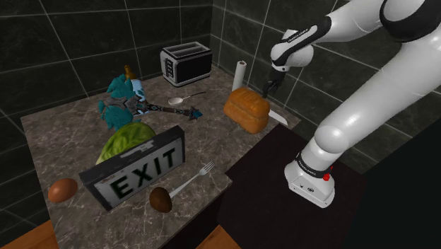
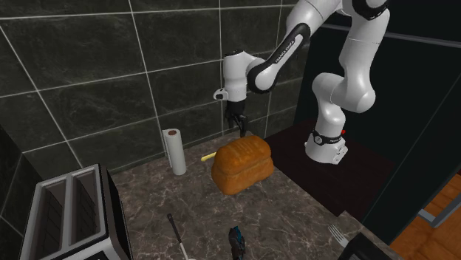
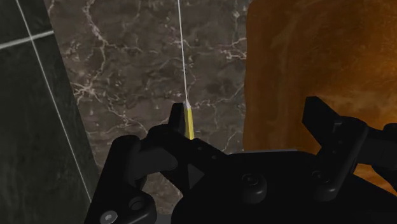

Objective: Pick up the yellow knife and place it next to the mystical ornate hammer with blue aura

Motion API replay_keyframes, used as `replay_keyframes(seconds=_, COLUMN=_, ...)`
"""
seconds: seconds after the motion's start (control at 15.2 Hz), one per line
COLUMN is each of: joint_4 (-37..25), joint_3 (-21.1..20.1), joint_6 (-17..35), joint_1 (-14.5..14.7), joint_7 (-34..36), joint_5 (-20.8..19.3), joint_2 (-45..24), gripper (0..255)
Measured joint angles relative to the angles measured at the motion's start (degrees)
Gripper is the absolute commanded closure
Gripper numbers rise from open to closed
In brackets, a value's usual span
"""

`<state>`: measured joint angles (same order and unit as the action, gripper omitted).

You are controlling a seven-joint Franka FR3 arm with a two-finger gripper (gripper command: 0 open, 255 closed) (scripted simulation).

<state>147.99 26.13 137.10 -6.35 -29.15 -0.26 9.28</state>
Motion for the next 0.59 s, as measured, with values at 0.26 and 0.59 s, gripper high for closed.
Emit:
replay_keyframes(seconds=0.26, joint_4=-1.00, joint_3=0.49, joint_6=13.68, joint_1=-0.73, joint_7=-6.12, joint_5=5.74, joint_2=-14.84, gripper=0)
replay_keyframes(seconds=0.59, joint_4=-1.80, joint_3=-2.17, joint_6=19.34, joint_1=-2.15, joint_7=-10.60, joint_5=11.95, joint_2=-22.10, gripper=0)
